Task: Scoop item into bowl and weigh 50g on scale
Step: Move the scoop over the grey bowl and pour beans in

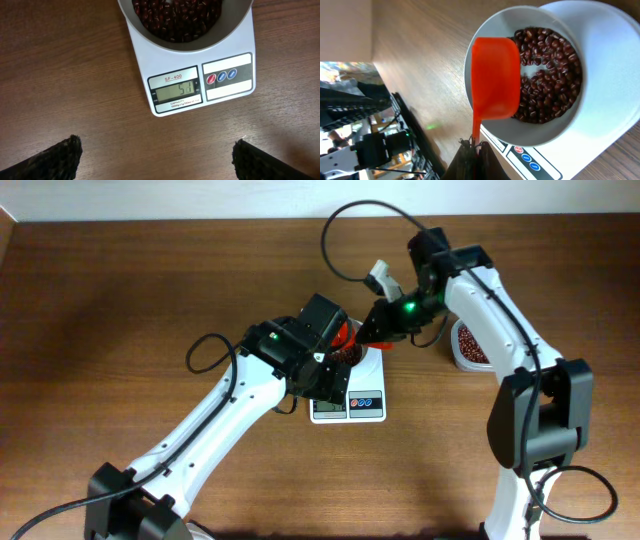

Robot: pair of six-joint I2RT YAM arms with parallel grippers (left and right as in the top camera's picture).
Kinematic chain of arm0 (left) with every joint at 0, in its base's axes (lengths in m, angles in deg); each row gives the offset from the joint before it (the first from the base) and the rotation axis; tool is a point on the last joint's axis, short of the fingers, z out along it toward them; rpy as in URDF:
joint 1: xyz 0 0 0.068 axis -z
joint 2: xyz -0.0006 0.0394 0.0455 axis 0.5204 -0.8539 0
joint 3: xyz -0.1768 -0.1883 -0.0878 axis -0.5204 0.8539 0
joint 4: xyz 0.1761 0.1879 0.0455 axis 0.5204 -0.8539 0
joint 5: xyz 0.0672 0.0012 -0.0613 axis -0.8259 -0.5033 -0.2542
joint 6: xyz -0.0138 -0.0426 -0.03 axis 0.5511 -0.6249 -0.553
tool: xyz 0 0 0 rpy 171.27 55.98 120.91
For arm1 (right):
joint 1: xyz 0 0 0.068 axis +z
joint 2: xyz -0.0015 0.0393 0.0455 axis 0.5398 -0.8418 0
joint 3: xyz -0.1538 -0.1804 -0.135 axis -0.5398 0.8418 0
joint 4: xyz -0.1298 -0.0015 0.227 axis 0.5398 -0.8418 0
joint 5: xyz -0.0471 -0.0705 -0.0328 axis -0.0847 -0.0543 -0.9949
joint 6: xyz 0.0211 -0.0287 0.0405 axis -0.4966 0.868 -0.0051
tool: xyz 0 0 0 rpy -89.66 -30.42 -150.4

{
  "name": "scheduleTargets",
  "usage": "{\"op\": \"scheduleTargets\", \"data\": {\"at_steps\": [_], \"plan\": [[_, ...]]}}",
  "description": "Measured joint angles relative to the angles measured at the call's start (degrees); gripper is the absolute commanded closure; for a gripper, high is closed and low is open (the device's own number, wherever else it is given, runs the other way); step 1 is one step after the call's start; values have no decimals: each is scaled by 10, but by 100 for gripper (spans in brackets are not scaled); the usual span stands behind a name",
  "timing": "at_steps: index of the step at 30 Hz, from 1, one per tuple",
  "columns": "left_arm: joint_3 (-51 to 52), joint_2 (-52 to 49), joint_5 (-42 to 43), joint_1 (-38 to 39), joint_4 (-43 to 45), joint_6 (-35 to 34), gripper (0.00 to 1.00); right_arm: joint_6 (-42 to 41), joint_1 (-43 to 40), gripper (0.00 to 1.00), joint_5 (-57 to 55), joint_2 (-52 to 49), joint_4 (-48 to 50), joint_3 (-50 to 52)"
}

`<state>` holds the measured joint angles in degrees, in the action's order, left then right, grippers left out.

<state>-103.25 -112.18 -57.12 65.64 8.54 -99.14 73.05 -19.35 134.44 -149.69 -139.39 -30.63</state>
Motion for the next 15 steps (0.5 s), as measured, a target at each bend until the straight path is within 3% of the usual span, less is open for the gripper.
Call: {"op": "scheduleTargets", "data": {"at_steps": [6,15], "plan": [[0,0,0,0,0,0,1,24,-8,96,48,-1,-2,0],[0,0,0,0,0,0,1,30,-10,96,23,-1,-1,0]]}}
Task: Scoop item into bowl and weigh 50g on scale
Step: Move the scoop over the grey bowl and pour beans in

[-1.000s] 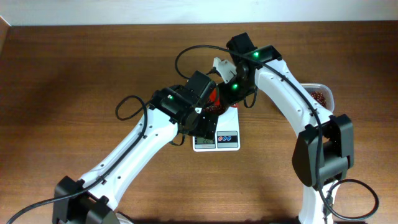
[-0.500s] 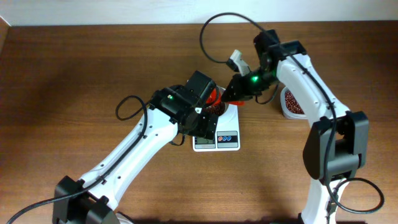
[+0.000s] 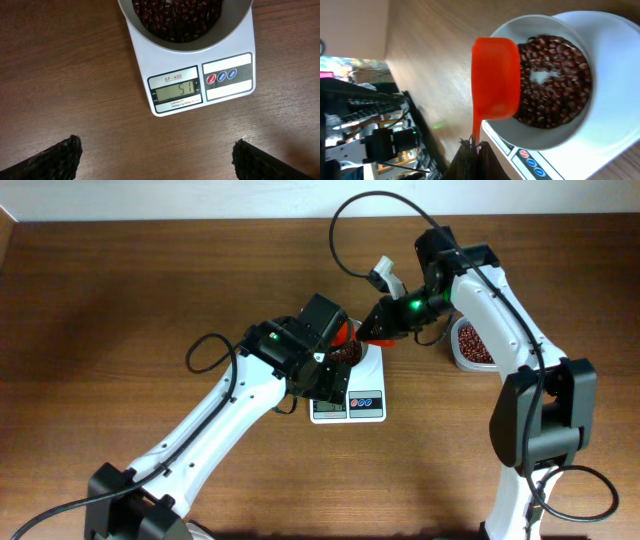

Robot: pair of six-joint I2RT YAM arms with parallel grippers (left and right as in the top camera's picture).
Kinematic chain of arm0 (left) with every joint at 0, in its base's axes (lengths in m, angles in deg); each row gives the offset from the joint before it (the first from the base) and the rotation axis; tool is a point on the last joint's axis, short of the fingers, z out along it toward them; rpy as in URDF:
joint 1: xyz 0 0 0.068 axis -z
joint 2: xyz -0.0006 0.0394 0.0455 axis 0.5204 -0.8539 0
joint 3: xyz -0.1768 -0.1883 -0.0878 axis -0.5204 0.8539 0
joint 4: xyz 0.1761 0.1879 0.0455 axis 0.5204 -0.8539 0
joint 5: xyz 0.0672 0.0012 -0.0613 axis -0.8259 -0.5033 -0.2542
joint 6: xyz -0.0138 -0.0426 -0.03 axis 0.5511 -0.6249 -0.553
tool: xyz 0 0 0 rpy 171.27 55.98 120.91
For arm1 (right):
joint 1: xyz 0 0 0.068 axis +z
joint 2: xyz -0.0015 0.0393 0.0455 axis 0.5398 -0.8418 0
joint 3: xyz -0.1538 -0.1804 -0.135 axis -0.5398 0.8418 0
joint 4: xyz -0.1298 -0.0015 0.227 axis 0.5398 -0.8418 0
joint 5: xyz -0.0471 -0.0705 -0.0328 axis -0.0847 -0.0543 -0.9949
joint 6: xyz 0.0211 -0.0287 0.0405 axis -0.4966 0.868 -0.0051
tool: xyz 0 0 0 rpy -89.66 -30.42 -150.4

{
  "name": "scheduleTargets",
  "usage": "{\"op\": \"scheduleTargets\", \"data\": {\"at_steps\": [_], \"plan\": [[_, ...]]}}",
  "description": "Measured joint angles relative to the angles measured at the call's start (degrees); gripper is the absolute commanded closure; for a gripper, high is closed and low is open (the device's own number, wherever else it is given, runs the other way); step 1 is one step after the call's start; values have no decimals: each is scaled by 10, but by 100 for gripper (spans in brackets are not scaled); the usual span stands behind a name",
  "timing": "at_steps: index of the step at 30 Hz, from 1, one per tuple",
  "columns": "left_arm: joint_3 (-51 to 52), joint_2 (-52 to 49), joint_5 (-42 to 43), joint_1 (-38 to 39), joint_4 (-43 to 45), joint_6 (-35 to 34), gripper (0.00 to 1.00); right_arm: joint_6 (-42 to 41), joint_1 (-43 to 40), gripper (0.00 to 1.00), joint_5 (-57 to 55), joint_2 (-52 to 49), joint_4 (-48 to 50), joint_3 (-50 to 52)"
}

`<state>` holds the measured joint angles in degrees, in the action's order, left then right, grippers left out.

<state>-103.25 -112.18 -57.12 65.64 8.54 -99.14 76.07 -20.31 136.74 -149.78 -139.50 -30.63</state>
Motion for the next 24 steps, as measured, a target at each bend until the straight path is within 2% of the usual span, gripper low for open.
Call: {"op": "scheduleTargets", "data": {"at_steps": [3,9,11,21,24], "plan": [[0,0,0,0,0,0,1,0,11,96,-83,0,1,0],[0,0,0,0,0,0,1,-14,114,96,-329,1,48,-1],[0,0,0,0,0,0,1,-17,125,96,-363,1,38,-1],[0,0,0,0,0,0,1,3,126,96,-329,1,18,-1],[0,0,0,0,0,0,1,22,126,96,-346,-3,-50,-56]]}}
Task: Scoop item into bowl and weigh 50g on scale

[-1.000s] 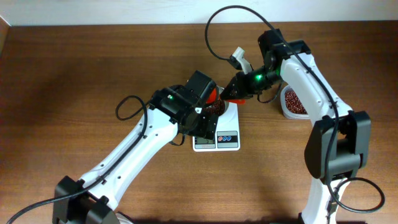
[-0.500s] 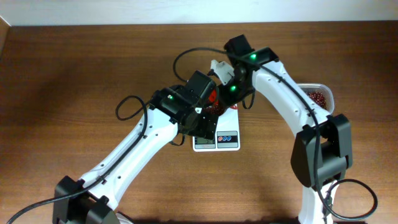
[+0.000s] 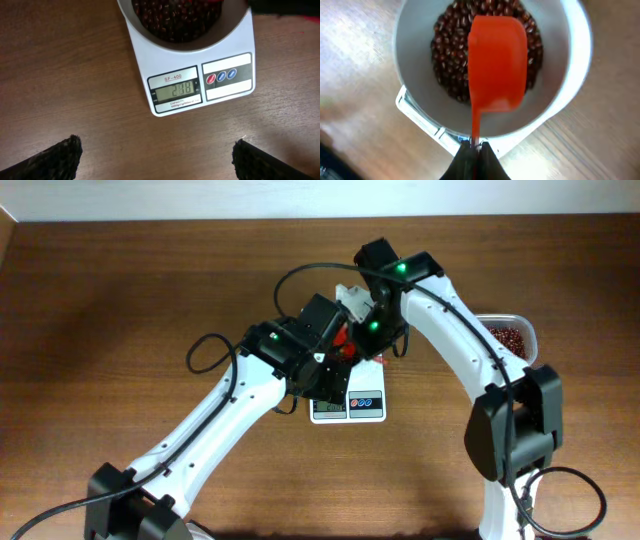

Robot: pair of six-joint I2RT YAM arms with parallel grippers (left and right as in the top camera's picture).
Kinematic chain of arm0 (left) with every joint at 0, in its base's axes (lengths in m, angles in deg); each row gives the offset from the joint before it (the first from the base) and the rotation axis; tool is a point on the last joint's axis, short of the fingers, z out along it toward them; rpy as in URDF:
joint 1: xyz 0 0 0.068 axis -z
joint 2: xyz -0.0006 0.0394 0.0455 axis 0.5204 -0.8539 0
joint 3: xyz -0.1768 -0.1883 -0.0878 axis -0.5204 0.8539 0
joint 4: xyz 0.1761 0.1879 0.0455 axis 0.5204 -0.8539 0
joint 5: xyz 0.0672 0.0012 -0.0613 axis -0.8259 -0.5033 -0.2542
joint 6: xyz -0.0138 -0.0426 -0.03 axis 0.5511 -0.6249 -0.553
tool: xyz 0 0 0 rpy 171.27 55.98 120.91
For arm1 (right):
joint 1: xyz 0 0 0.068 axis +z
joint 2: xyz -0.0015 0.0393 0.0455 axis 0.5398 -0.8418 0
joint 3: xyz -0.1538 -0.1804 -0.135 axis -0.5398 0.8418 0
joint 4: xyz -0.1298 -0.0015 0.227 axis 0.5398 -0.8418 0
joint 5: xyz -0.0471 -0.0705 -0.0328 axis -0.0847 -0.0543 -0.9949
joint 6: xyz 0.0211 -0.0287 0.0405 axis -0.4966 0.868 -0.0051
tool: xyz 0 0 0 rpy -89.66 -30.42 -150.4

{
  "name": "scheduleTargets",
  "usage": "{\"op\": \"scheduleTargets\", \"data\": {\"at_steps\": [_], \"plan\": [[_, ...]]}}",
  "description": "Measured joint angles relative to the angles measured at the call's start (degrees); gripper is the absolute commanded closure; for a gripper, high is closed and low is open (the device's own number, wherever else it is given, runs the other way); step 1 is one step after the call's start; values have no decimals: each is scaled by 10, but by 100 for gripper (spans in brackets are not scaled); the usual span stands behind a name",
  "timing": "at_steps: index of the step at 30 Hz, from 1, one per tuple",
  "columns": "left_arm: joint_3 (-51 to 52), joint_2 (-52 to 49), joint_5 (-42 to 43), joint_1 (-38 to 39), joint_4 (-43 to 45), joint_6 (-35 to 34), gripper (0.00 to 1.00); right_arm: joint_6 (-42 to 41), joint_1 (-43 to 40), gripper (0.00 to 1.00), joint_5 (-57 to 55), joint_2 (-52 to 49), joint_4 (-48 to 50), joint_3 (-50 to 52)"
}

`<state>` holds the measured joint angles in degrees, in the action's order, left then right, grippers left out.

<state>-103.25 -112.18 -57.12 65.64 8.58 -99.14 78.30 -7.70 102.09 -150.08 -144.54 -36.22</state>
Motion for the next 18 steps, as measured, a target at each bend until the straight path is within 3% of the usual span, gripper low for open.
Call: {"op": "scheduleTargets", "data": {"at_steps": [5,13,18], "plan": [[0,0,0,0,0,0,1,29,10,96,-51,0,-26,-47],[0,0,0,0,0,0,1,58,48,96,-152,1,86,32],[0,0,0,0,-1,0,1,69,51,96,-110,1,52,52]]}}
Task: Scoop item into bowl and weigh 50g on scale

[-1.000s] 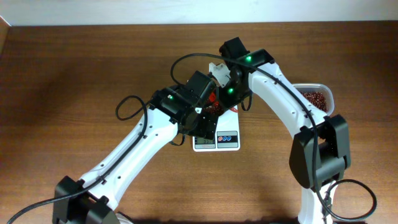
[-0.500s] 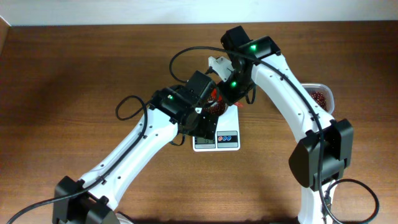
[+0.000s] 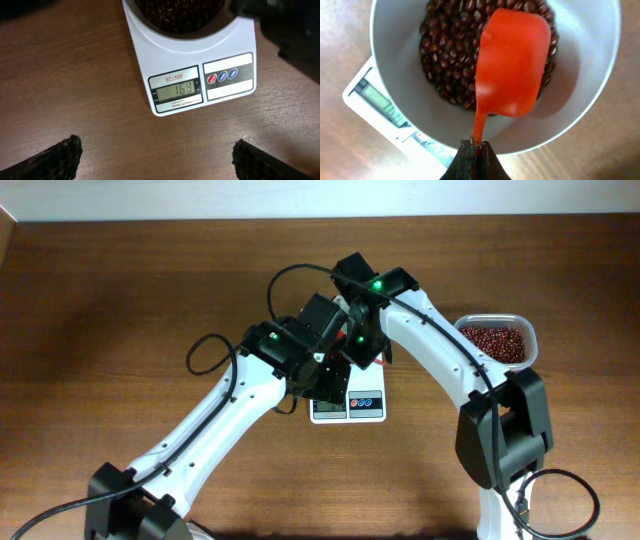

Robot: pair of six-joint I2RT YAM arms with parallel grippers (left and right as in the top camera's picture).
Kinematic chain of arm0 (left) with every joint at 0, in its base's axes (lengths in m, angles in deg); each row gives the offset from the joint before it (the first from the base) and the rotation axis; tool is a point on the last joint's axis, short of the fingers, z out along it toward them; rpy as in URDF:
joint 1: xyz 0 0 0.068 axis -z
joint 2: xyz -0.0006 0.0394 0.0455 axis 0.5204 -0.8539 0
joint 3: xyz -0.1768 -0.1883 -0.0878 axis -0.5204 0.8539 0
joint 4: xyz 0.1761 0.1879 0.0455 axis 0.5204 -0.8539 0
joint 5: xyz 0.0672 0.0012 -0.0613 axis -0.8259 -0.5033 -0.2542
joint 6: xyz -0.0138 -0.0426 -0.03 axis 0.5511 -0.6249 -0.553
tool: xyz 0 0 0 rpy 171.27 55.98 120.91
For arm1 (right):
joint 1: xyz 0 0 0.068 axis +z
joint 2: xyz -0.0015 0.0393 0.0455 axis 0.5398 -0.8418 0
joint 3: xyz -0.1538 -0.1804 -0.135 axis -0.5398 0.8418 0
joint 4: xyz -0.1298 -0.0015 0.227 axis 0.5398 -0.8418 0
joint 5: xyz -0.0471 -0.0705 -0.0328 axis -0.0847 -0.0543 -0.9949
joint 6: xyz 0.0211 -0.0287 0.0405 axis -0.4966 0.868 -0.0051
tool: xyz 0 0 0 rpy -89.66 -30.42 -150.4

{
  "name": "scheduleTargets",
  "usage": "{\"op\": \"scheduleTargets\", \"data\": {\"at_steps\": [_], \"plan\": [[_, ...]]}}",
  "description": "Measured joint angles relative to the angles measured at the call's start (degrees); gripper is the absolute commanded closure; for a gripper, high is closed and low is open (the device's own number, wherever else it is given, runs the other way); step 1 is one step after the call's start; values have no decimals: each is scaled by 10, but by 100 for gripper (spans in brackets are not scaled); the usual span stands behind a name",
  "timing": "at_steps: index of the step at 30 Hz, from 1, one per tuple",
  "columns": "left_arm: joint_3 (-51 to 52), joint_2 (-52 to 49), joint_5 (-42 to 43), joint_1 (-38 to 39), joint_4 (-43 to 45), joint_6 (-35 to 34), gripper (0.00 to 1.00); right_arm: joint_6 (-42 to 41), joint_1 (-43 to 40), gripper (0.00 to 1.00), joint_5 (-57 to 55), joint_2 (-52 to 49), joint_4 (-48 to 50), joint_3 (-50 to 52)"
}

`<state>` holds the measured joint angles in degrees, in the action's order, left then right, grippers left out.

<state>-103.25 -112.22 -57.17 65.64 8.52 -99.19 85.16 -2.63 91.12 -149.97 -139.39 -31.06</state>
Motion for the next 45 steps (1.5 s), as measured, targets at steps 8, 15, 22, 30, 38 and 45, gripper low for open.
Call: {"op": "scheduleTargets", "data": {"at_steps": [8,15,22,30,38,45], "plan": [[0,0,-3,0,1,0,1,3,-71,96,264,0,-34,7],[0,0,-4,0,1,0,1,3,-150,96,404,-1,-34,7],[0,0,-4,1,1,0,1,4,-152,96,410,0,-92,-47],[0,0,-4,1,0,0,1,11,-174,96,431,0,-110,-59],[0,0,-4,1,0,0,1,1,-174,96,343,12,-136,-92],[0,0,-4,1,0,0,1,-35,-120,96,205,12,-96,-93]]}}
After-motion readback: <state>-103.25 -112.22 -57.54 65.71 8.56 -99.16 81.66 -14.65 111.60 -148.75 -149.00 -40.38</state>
